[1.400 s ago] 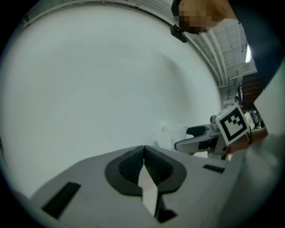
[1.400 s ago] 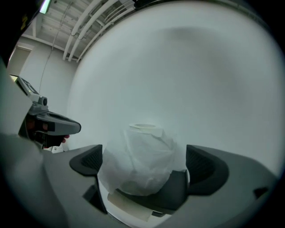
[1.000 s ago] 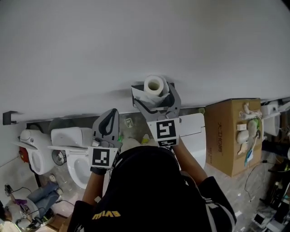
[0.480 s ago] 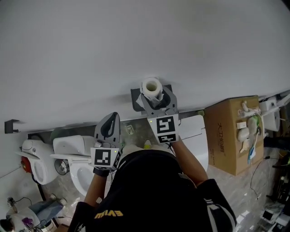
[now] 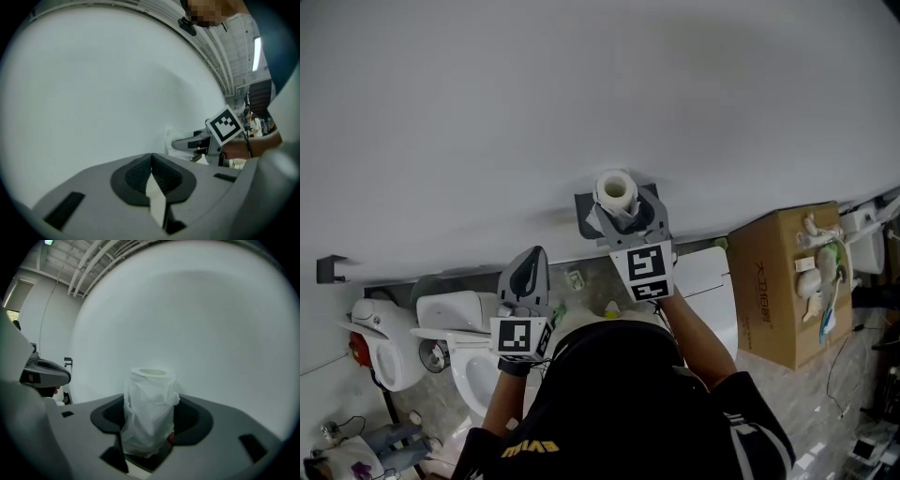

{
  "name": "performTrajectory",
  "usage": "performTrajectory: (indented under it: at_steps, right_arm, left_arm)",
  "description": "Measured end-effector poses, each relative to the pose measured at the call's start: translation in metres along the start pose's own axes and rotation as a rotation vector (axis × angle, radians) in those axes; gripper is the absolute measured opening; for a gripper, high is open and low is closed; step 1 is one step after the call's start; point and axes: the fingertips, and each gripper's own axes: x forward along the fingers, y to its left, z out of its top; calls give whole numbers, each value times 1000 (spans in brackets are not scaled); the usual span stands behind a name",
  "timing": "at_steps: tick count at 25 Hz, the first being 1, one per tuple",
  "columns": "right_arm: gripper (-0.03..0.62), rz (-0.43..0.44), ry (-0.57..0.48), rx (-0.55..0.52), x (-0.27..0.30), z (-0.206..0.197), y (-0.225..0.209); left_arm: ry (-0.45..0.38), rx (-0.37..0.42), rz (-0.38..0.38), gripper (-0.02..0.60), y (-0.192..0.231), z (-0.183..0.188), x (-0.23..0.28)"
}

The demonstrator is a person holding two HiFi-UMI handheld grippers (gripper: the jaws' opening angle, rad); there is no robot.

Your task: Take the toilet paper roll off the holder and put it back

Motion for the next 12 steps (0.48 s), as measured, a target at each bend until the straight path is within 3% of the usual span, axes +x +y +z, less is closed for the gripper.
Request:
performTrajectory:
  at_steps: [6, 12]
  right_arm:
    - [264, 8, -7, 40, -2, 6, 1]
    - [264, -35, -35, 44, -24, 20, -28]
  left_arm:
    - [13, 27, 24, 12, 18, -1, -10]
    - [1, 18, -3, 11, 7, 2, -5]
